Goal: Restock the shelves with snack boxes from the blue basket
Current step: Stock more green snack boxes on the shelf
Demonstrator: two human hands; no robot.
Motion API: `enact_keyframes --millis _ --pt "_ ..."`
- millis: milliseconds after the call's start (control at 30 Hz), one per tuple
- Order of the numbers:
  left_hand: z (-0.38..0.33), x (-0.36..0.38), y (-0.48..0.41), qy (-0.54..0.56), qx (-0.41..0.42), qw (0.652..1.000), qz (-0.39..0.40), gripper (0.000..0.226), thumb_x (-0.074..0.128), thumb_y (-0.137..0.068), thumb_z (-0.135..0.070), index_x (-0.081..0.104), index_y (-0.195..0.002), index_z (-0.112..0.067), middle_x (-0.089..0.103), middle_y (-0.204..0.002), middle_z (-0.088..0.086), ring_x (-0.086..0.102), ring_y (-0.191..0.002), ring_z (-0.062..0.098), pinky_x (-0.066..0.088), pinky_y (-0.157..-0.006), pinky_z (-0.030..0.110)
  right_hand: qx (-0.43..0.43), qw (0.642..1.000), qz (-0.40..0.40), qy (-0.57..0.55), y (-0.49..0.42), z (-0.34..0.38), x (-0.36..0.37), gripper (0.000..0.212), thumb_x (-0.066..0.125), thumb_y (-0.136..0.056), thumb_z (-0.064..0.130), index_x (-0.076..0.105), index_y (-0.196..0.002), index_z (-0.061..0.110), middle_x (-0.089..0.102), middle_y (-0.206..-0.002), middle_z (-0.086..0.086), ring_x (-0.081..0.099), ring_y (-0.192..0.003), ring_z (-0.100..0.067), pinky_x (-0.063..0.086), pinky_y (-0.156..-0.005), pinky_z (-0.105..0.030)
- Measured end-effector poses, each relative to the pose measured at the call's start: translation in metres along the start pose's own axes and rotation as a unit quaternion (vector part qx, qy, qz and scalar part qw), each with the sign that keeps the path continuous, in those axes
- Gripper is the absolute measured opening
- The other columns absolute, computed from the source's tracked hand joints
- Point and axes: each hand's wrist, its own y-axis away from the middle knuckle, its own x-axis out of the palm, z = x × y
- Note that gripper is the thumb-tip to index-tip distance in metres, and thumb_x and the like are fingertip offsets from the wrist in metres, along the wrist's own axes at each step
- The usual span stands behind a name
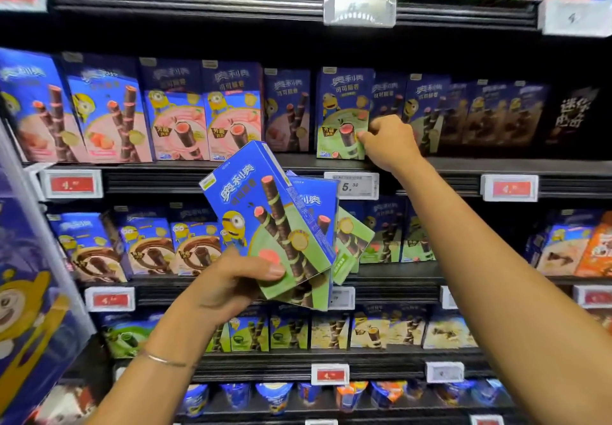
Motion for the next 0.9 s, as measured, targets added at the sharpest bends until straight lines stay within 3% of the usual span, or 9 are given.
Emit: enact_keyframes --millis 67,167,300,433,567,633,767,833,900 --pt "0.0 -0.002 -0.001 -0.005 0.006 1.0 0.01 0.011 0.069 -0.05 0.006 0.075 -0.055 -0.002 0.071 -0.058 0.005 0.072 -0.055 0.017 0.059 -0.057 0.023 0.003 1.0 -0.005 0.01 0.0 -0.001 0.002 0.033 0.058 -0.099 0.027 0.059 -0.076 0.003 0.063 -0.089 -0.021 0.057 -0.096 -0.036 0.04 -0.071 -0.036" --pt "0.0 -0.007 -0.003 -0.017 0.008 1.0 0.023 0.018 0.076 -0.045 -0.005 0.078 -0.062 -0.002 0.074 -0.065 0.007 0.075 -0.062 0.019 0.061 -0.062 0.026 0.008 1.0 -0.002 0.029 0.0 -0.004 0.005 0.034 0.06 -0.099 0.031 0.054 -0.073 0.009 0.057 -0.087 -0.015 0.053 -0.09 -0.031 0.035 -0.07 -0.033" --pt "0.002 -0.01 -0.006 -0.021 0.006 1.0 0.019 0.029 0.08 -0.044 -0.003 0.081 -0.073 -0.003 0.077 -0.076 0.01 0.077 -0.073 0.025 0.063 -0.069 0.032 0.014 0.999 -0.007 0.036 0.0 -0.005 0.006 0.03 0.064 -0.096 0.035 0.065 -0.106 0.006 0.065 -0.111 -0.016 0.058 -0.103 -0.032 0.046 -0.077 -0.037" --pt "0.001 -0.01 -0.006 -0.018 -0.009 1.0 0.019 0.065 0.102 -0.025 -0.011 0.082 -0.086 0.001 0.079 -0.089 0.016 0.078 -0.082 0.03 0.063 -0.073 0.035 0.005 0.998 -0.067 0.007 0.006 -0.001 0.006 0.041 0.07 -0.092 0.035 0.053 -0.118 0.009 0.06 -0.119 -0.012 0.055 -0.102 -0.029 0.049 -0.081 -0.042" --pt "0.0 -0.012 -0.005 -0.026 -0.011 0.999 0.019 0.035 0.084 -0.038 -0.003 0.081 -0.073 -0.002 0.078 -0.08 0.012 0.078 -0.075 0.024 0.063 -0.069 0.031 -0.106 0.977 -0.186 -0.011 0.018 0.02 0.004 0.032 0.069 -0.091 0.032 0.055 -0.114 0.015 0.054 -0.115 -0.004 0.058 -0.102 -0.023 0.051 -0.085 -0.041" --pt "-0.003 -0.01 -0.004 -0.02 -0.01 1.0 0.017 0.027 0.078 -0.039 -0.004 0.08 -0.066 -0.002 0.077 -0.073 0.009 0.076 -0.069 0.022 0.062 -0.064 0.028 -0.185 0.96 -0.209 0.014 0.018 0.039 0.003 0.026 0.065 -0.092 0.032 0.059 -0.112 0.016 0.057 -0.112 -0.004 0.056 -0.103 -0.023 0.048 -0.087 -0.04" --pt "-0.008 -0.009 -0.001 -0.015 -0.014 1.0 0.024 0.02 0.074 -0.042 0.0 0.078 -0.061 -0.003 0.075 -0.068 0.007 0.074 -0.062 0.019 0.059 -0.06 0.024 -0.255 0.948 -0.135 0.136 0.001 0.086 0.008 0.038 0.057 -0.096 0.04 0.057 -0.127 0.018 0.064 -0.119 -0.009 0.059 -0.11 -0.031 0.045 -0.087 -0.041" --pt "-0.009 -0.012 0.0 -0.029 -0.011 0.999 0.037 0.015 0.066 -0.052 0.009 0.075 -0.053 -0.004 0.072 -0.061 0.002 0.072 -0.057 0.014 0.057 -0.058 0.021 -0.247 0.95 -0.064 0.18 -0.011 0.104 0.015 0.028 0.055 -0.096 0.036 0.056 -0.115 0.015 0.065 -0.114 -0.013 0.061 -0.103 -0.035 0.043 -0.073 -0.039" --pt "-0.008 -0.016 0.001 -0.035 -0.01 0.999 0.04 0.02 0.061 -0.057 0.009 0.075 -0.054 -0.005 0.073 -0.061 0.002 0.072 -0.058 0.014 0.058 -0.06 0.021 -0.221 0.952 0.012 0.211 -0.021 0.117 0.022 0.013 0.055 -0.094 0.027 0.049 -0.096 0.015 0.064 -0.109 -0.015 0.058 -0.091 -0.036 0.039 -0.069 -0.038"
